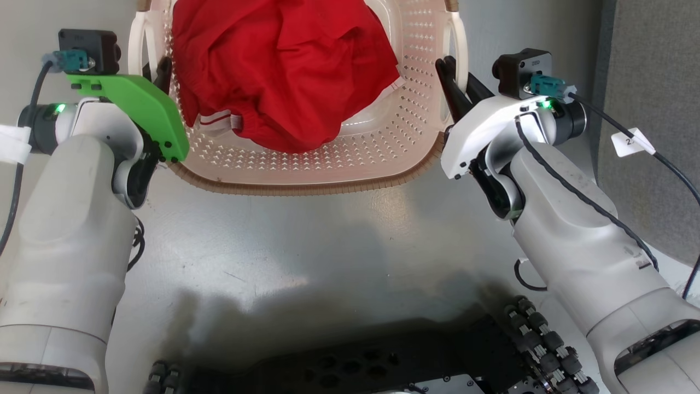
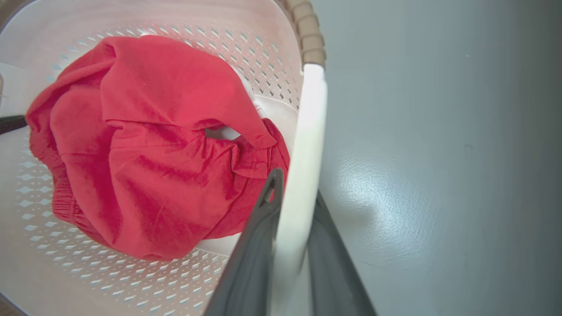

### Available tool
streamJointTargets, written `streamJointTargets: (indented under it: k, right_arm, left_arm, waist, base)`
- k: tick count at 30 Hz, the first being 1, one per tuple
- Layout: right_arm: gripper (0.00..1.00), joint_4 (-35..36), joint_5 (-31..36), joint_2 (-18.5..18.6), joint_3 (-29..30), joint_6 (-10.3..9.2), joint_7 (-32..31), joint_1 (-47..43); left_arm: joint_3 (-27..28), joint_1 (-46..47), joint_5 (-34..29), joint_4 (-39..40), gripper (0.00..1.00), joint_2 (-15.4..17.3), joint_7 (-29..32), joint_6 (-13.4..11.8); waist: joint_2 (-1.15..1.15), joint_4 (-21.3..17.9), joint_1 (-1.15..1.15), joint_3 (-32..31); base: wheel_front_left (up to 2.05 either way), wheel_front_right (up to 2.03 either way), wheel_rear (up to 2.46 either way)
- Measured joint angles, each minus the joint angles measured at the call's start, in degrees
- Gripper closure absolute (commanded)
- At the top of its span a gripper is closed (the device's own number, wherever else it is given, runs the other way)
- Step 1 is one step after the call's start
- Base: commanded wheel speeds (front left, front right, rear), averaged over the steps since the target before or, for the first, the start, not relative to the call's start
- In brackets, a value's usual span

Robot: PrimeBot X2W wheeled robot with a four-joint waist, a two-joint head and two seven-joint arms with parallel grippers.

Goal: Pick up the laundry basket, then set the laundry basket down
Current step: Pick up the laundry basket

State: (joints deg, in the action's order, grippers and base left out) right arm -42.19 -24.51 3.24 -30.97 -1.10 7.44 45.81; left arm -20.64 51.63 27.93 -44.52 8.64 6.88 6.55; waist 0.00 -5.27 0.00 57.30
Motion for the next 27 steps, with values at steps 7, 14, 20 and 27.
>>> streamJointTargets:
  k: [7, 14, 20, 27]
  right_arm:
    - [1.0, -2.27, -1.41, -0.15, -1.57, 0.01, 0.62, 1.02]
    - [1.0, -4.28, -3.09, -0.47, -3.47, 0.09, 0.94, 2.05]
    - [1.0, -6.72, -4.56, -0.6, -4.8, 0.54, 1.43, 2.17]
    - [1.0, -9.01, -6.47, -0.73, -5.65, 0.57, 1.54, 2.15]
  left_arm:
    - [-0.2, 0.19, 0.13, -3.42, 1.0, -0.45, -1.9, 0.43]
    - [-0.35, 0.28, 1.32, -6.99, 1.0, -0.74, -2.48, 0.49]
    - [-1.18, 0.29, 2.15, -9.77, 1.0, -1.34, -3.5, 0.56]
    - [-1.68, 0.28, 2.69, -12.29, 1.0, -2.32, -4.25, 0.59]
  waist:
    - [0.0, 0.05, 0.0, -0.99]
    - [0.0, 0.12, 0.0, -2.42]
    - [0.0, 0.11, 0.0, -4.46]
    - [0.0, 0.12, 0.0, -6.85]
  base:
    - [0.0, 0.0, 0.0]
    - [0.0, 0.0, 0.0]
    - [0.0, 0.0, 0.0]
    - [0.0, 0.0, 0.0]
